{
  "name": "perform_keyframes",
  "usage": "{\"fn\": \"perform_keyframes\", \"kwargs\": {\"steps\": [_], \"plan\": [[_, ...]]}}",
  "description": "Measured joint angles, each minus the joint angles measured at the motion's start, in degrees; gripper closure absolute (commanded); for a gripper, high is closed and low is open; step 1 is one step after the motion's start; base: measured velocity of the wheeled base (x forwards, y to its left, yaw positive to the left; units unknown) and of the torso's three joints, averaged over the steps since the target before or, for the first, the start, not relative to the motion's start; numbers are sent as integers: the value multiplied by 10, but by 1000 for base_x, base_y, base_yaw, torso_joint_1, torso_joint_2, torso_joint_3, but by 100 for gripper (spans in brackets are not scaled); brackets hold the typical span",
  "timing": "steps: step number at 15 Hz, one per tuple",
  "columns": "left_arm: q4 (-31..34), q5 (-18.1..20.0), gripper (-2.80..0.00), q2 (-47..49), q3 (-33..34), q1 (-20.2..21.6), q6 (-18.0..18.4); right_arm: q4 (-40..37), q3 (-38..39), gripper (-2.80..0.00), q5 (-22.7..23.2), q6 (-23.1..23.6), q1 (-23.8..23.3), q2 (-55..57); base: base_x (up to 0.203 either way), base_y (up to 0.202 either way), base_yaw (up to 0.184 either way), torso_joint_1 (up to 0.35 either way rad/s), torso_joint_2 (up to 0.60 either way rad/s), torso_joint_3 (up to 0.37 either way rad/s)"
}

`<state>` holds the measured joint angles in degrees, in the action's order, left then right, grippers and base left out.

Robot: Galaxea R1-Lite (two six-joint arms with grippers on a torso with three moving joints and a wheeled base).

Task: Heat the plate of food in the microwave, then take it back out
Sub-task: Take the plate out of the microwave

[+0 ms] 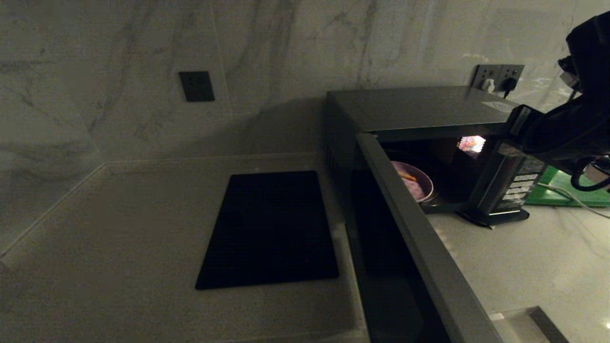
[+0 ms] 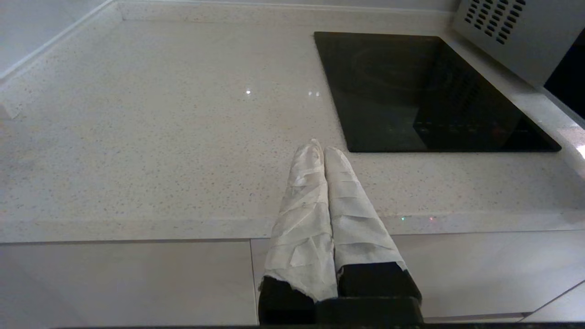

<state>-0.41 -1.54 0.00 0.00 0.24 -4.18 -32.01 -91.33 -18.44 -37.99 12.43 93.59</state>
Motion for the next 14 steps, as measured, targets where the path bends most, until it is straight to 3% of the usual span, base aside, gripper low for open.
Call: {"fn": "perform_keyframes", "kwargs": {"steps": [3, 8, 14], "plan": [[0, 0, 0, 0, 0, 0, 0, 64, 10, 0, 26, 18, -39, 34, 0, 0, 0, 0, 0, 0], [0, 0, 0, 0, 0, 0, 0, 58, 74, 0, 117, -42, -53, 51, 0, 0, 0, 0, 0, 0], [0, 0, 0, 0, 0, 0, 0, 63, 55, 0, 127, -41, -53, 62, 0, 0, 0, 0, 0, 0]]}}
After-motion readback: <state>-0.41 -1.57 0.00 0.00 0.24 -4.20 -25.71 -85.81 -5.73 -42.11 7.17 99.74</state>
